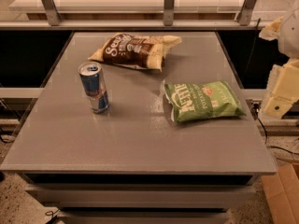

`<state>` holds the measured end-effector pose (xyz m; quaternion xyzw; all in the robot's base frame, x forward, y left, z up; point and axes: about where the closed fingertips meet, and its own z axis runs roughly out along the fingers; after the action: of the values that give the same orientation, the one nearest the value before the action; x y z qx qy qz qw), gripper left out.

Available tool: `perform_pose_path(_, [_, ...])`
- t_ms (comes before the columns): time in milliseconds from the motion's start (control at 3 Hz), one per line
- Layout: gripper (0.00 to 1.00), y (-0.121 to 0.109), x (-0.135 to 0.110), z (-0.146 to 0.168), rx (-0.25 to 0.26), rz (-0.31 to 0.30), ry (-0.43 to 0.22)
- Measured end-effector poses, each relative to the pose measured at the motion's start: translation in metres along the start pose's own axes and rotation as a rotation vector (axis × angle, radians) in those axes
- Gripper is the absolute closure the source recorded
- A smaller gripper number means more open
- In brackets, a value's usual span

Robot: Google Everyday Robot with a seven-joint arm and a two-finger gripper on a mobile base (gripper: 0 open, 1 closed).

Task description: Pick redbull can

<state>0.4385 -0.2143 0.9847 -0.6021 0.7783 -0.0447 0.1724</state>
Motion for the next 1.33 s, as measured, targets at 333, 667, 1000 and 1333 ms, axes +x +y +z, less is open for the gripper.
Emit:
perform_pose_path(333, [0.00,0.000,0.000,0.000,0.000,0.000,0.000])
perform_pose_path(667, [0.00,0.003,-0.011,0.010,-0.037,-0.010,-0.088])
perform_pose_path(1000, [0.00,0.010,-0.042,0.030,-0.110,-0.040,-0.260])
perform_pose_path(1333, [0.00,0.025,-0.079,0.056,-0.205,-0.062,-0.453])
